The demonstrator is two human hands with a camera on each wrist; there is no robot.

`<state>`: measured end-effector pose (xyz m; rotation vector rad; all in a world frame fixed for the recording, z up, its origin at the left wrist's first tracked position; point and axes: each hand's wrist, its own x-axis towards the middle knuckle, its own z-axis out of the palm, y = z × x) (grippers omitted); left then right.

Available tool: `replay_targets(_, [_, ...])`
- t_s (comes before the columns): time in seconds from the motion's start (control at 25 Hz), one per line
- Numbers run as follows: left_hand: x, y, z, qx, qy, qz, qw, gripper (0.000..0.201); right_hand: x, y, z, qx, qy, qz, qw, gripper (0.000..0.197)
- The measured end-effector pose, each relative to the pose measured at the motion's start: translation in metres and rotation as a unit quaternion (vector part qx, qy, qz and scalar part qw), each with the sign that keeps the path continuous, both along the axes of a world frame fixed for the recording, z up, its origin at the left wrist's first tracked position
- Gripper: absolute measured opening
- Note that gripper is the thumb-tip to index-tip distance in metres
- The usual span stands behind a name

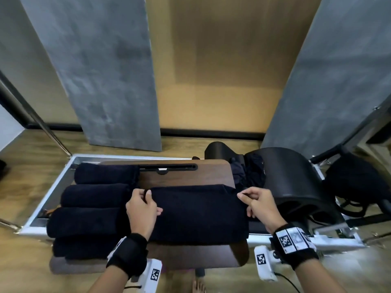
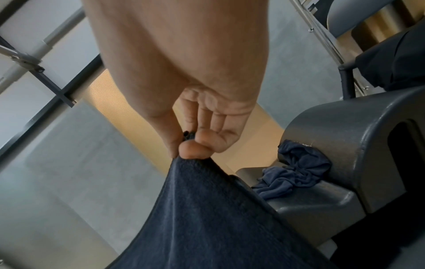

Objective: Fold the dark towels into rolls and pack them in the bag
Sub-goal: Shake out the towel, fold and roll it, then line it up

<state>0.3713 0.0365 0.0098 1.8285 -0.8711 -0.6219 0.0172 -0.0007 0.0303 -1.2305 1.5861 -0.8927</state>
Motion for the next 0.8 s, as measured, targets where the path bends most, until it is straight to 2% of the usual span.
replay_targets(0.2, [-0.016,-0.031,-0.025,0.039,-0.056,-0.013,0.998,0.008,0.011,-0.036,-0.016,0.033,0.005,-0.023,0.999,0.009])
replay_targets(0.4, [-0.016,-0.039,-0.034,0.066,-0.071,0.077,0.992,0.003,0.014,-0.058,-0.019,0.080,-0.007,-0.019,0.997,0.015])
replay_targets(0.48, [-0.022,-0.040,-0.030,0.069,-0.097,0.082,0.990,0.015,0.018,-0.062,-0.023,0.103,-0.034,-0.022,0.994,0.024])
replay_targets(0.52, [-0.025,-0.039,-0.027,0.066,-0.116,0.067,0.989,0.024,0.020,-0.064,-0.026,0.119,-0.049,-0.036,0.991,0.029])
replay_targets(0.6, [-0.033,-0.036,-0.026,0.054,-0.213,-0.005,0.975,0.033,0.022,-0.068,-0.031,0.151,-0.063,-0.080,0.983,0.035])
replay_targets(0.68, [-0.039,-0.033,-0.032,0.045,-0.315,-0.120,0.940,0.019,0.022,-0.072,-0.035,0.173,-0.036,-0.117,0.977,0.030])
replay_targets(0.76, [-0.043,-0.031,-0.036,0.055,-0.334,-0.230,0.912,0.010,0.022,-0.075,-0.036,0.189,-0.011,-0.128,0.973,0.029])
replay_targets(0.8, [-0.045,-0.031,-0.040,0.068,-0.341,-0.267,0.899,0.017,0.022,-0.075,-0.035,0.195,0.000,-0.125,0.973,0.035])
